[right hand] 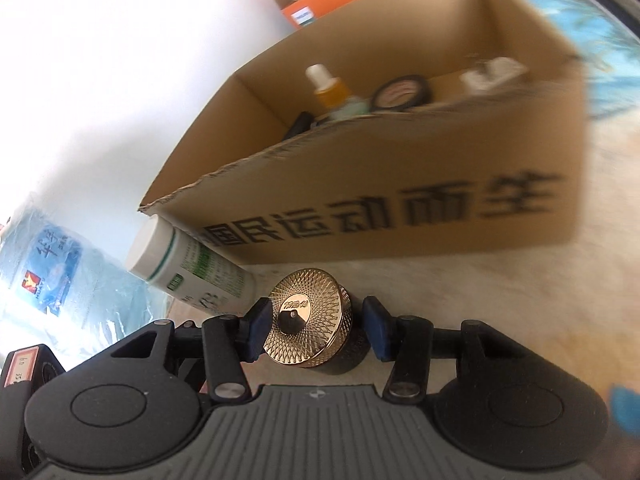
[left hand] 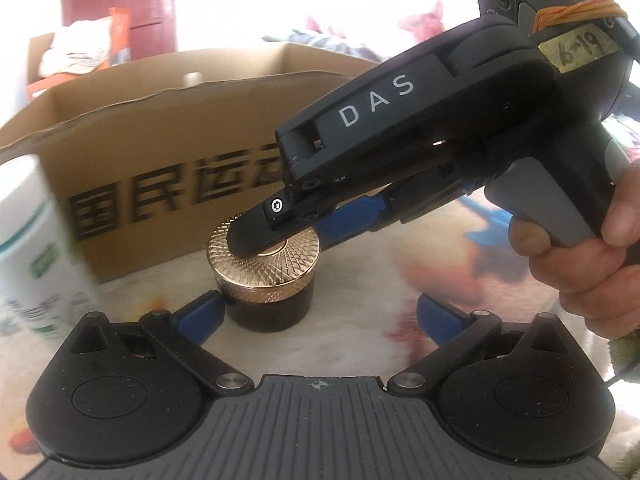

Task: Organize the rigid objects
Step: 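Close the right gripper on the gold lid of the jar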

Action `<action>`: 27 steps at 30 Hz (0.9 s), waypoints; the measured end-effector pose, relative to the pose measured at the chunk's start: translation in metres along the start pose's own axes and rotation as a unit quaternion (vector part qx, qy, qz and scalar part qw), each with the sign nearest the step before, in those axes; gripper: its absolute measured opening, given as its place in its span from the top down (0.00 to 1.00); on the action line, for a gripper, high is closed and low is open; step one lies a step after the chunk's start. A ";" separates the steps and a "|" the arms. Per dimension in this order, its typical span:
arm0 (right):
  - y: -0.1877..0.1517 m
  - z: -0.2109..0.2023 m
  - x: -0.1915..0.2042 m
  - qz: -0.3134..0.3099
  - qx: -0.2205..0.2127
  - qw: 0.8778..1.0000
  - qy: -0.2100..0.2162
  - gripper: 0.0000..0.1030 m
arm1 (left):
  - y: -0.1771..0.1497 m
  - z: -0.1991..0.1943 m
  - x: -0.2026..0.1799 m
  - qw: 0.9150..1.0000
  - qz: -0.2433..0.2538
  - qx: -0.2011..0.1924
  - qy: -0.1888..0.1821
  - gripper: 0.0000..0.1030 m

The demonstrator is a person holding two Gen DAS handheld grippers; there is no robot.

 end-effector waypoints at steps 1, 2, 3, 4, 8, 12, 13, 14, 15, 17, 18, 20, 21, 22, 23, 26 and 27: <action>-0.002 -0.005 -0.004 0.006 -0.003 1.000 -0.001 0.49 | 0.000 0.000 -0.007 1.000 0.004 0.000 -0.008 0.00; -0.003 -0.011 -0.009 0.014 -0.007 1.000 -0.002 0.49 | 0.000 0.000 -0.011 1.000 0.010 0.000 -0.014 0.01; -0.004 -0.015 -0.014 0.021 -0.010 1.000 -0.001 0.49 | 0.001 0.002 -0.012 1.000 0.016 0.000 -0.015 0.03; -0.003 -0.019 -0.018 0.030 -0.014 0.999 0.002 0.49 | 0.002 0.001 -0.014 1.000 0.022 -0.001 -0.012 0.04; -0.001 -0.031 -0.030 0.046 -0.032 0.998 0.006 0.49 | 0.007 0.000 -0.019 0.999 0.035 -0.003 0.024 0.04; 0.002 -0.033 -0.033 0.049 -0.035 0.998 0.013 0.49 | 0.014 0.008 -0.014 0.997 0.049 0.013 0.055 0.09; 0.003 -0.033 -0.035 0.048 -0.035 0.998 0.014 0.49 | 0.014 0.011 -0.013 0.997 0.050 0.016 0.061 0.10; 0.003 -0.034 -0.035 0.046 -0.035 0.998 0.016 0.49 | 0.014 0.013 -0.011 0.996 0.049 0.020 0.065 0.14; 0.003 -0.034 -0.035 0.046 -0.034 0.998 0.016 0.49 | 0.015 0.016 -0.009 0.996 0.045 0.025 0.068 0.20; 0.003 -0.028 -0.034 0.044 -0.031 0.998 0.017 0.49 | 0.016 0.021 -0.007 0.996 0.035 0.032 0.069 0.26; 0.003 -0.027 -0.034 0.042 -0.029 0.999 0.017 0.49 | 0.016 0.023 -0.006 0.997 0.030 0.030 0.067 0.26; 0.001 -0.021 -0.031 0.040 -0.023 0.999 0.016 0.49 | 0.016 0.023 -0.005 0.997 0.022 0.030 0.063 0.29; 0.000 -0.020 -0.031 0.038 -0.020 0.999 0.017 0.49 | 0.015 0.021 -0.004 0.997 0.020 0.029 0.062 0.32; 0.000 -0.019 -0.031 0.038 -0.018 0.999 0.017 0.50 | 0.016 0.020 -0.005 0.998 0.019 0.028 0.060 0.35; -0.001 -0.018 -0.031 0.040 -0.017 0.999 0.021 0.50 | 0.016 0.020 -0.006 0.998 0.019 0.026 0.059 0.39; -0.002 -0.018 -0.031 0.047 -0.017 0.998 0.030 0.53 | 0.015 0.021 -0.007 0.997 0.017 0.021 0.069 0.46; -0.002 -0.018 -0.031 0.047 -0.019 0.998 0.030 0.54 | 0.015 0.021 -0.007 0.997 0.012 0.022 0.067 0.46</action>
Point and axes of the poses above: each gripper's, at about its wrist camera, not at the fingertips, and z roughly the way its jaws point, x to its left, y to its top, the point moved 7 cm from there along z, roughly the way its jaws point, and after that the axes turned 5 degrees about z, right-handed, at the moved point
